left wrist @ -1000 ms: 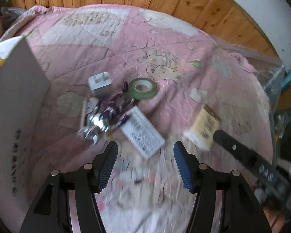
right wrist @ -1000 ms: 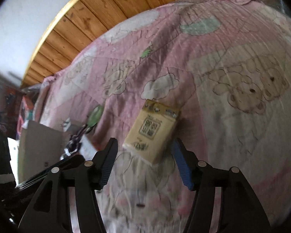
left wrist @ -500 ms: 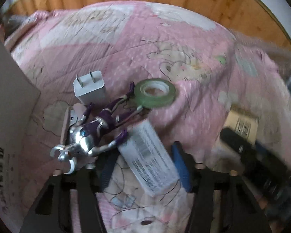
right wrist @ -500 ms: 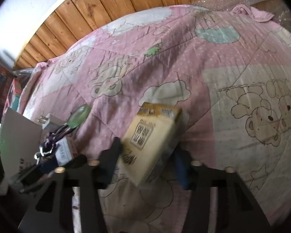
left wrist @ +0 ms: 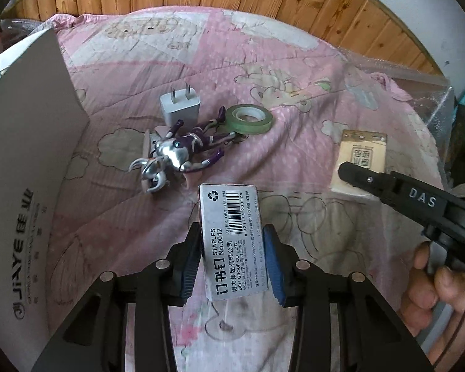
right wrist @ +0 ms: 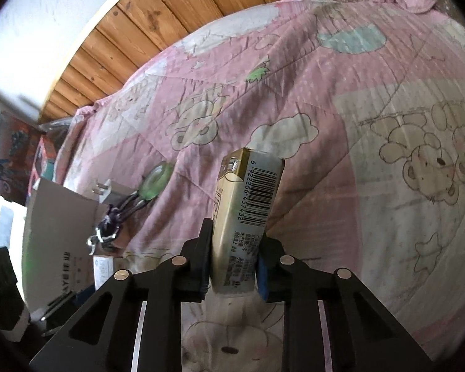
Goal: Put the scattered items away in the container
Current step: 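Carry the staples box and card pack over the white box with both grippers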
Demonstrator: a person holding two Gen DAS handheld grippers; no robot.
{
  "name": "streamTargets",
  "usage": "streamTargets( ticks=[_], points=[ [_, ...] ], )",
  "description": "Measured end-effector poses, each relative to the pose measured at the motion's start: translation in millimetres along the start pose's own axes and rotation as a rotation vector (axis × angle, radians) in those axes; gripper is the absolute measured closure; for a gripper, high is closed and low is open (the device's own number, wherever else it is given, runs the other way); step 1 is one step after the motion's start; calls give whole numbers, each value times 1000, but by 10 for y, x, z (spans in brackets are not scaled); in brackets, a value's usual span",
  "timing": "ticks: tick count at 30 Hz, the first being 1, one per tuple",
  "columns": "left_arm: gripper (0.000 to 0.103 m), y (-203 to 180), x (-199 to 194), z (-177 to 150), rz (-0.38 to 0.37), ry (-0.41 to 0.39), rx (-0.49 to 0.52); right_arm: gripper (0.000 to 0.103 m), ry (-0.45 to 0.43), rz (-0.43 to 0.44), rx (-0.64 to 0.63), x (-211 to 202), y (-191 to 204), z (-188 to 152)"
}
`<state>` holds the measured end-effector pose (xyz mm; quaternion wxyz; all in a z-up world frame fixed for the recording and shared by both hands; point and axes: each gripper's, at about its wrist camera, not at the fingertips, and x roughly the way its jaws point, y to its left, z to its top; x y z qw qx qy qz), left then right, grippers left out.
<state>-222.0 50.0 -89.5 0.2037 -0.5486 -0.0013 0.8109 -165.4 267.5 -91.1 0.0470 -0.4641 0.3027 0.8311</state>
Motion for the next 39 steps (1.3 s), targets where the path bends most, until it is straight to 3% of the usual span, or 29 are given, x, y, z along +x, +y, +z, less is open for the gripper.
streamTargets(
  ticks=[17,28,39],
  points=[
    [63,-119,-496,-299,-19,-33,61,79,-10,57,-14,-426,255,-389],
    [63,-126,-940,-604,-7,-69,108,79,9,60,-75,-524,529,-848],
    [63,-133,-1398,-809,-4,-149,161,79,16,61,-139,-693,767,-1248]
  ],
)
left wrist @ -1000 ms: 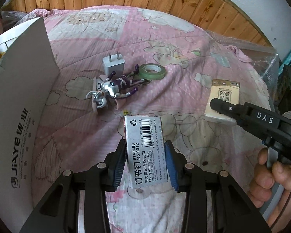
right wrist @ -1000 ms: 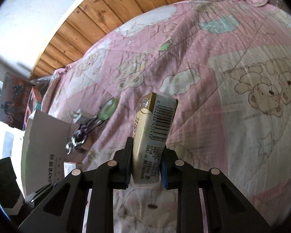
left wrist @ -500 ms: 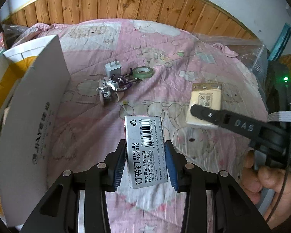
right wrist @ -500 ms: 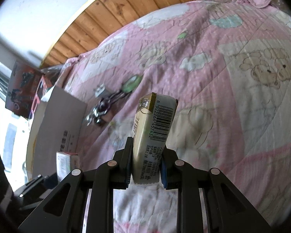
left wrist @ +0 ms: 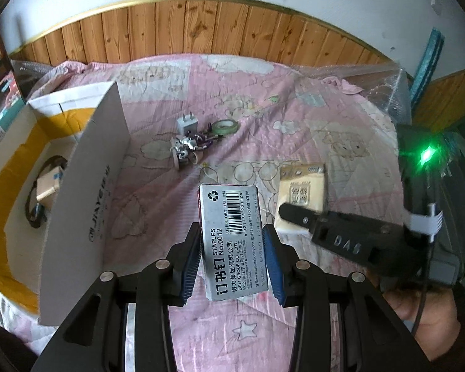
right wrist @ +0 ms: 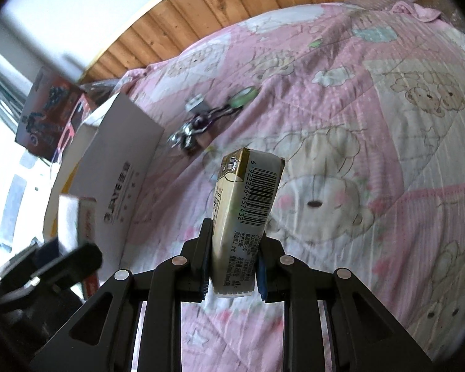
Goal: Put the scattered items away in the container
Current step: 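Carry the staples box and card pack over the white box with both grippers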
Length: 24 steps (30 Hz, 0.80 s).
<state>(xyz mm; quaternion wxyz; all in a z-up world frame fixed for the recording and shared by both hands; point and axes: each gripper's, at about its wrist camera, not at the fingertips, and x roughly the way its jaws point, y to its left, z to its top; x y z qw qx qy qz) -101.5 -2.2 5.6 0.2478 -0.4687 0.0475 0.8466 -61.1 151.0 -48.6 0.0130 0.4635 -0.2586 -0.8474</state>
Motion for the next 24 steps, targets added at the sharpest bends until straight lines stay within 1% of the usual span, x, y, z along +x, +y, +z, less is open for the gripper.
streamTargets(
  ticks=[6,13,17,24],
  points=[
    [63,-14,-228,-93,5,-38,34,79,-1,-2,-39,-90,174,-185],
    [63,39,-424,-234,-7,-58,43,79,-9,7,-58,-212,321,-402],
    [63,87,-508,-309,-27,-62,34,79,-2,13,-64,-253,401,-547],
    [63,128,-660,-485,-81,-61,27,79,22,16,-113,-246,634,-778]
  ],
)
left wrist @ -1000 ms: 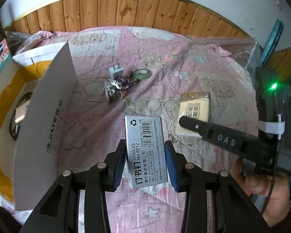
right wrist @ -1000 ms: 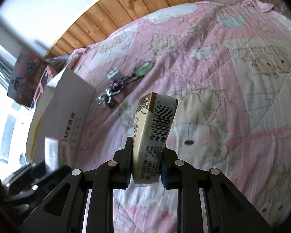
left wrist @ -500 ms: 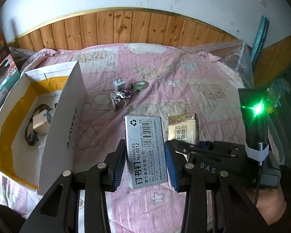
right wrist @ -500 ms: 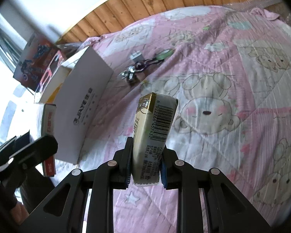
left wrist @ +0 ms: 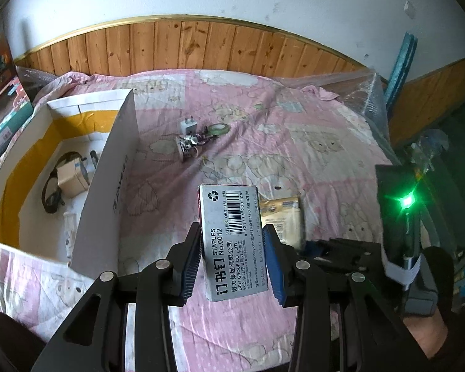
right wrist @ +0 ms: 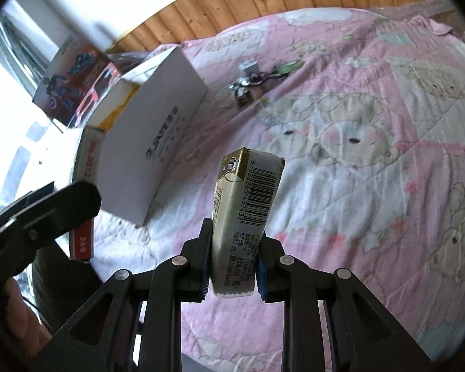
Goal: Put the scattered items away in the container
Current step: 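Carry the staples box and card pack over the white box with both grippers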
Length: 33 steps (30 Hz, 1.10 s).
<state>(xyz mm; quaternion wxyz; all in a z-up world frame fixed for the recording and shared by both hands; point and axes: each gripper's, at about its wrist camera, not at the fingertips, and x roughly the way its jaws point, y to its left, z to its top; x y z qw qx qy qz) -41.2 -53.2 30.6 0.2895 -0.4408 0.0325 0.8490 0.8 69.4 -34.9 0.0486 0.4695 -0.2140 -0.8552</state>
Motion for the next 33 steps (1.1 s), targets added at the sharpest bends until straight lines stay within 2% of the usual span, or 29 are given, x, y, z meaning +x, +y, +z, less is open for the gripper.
streamTargets(
  ticks=[7,14,33],
  points=[
    [63,179,-194,-49,-19,-27,-33,79,0,14,-63,-34,306,-90],
    [63,477,-409,-59,-24,-62,-88,79,-8,29,-179,-85,729,-59],
    [63,1491,-864,132,25,-184,-245,79,-29,53,-347,-61,1509,398]
  ],
)
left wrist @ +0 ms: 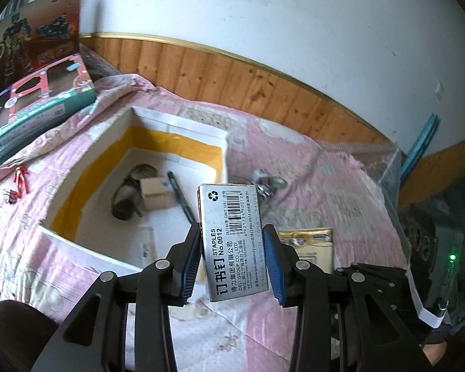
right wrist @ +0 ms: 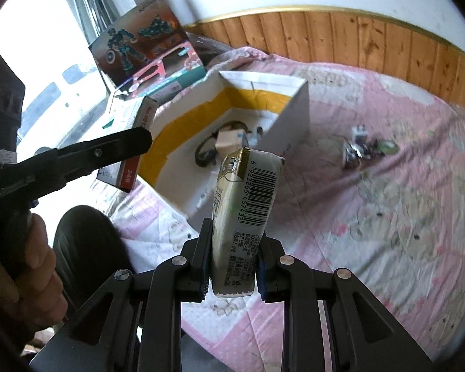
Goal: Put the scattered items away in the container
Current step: 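Carry the staples box and card pack over the white box with both grippers, then open both grippers to drop the staples box and card pack inside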
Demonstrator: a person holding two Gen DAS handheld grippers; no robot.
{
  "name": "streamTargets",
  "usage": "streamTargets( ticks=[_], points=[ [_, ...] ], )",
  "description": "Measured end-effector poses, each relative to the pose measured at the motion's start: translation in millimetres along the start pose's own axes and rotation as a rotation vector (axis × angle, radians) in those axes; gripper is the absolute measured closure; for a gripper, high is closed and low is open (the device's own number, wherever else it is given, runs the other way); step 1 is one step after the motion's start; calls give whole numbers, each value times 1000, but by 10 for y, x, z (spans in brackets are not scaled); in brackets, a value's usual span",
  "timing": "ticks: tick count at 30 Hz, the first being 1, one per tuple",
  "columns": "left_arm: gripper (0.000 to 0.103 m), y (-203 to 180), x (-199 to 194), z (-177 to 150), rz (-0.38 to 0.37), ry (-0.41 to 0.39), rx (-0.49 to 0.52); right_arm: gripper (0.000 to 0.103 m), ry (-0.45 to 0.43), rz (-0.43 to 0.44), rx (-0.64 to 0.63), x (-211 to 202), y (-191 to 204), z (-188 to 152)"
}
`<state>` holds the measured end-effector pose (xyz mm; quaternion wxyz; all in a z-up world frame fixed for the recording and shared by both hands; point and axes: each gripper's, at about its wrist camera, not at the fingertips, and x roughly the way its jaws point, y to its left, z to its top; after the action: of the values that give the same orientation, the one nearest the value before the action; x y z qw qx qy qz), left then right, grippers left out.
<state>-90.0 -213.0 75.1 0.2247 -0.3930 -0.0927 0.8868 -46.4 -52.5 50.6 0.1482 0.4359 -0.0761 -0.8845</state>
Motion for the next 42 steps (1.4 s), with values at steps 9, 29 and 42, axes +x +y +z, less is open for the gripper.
streamTargets(
  ticks=[9,29,42],
  points=[
    [63,407,-82,270,34,-48,-44,79,-20,-1,-50,62,162,374],
    [63,1126,304,580,129,-5,-86,79,1,-64,-144,565,218,1193],
    [63,1186,807,413,254,130,8,79,93,-170,-208,1233,-46,1571]
  ],
)
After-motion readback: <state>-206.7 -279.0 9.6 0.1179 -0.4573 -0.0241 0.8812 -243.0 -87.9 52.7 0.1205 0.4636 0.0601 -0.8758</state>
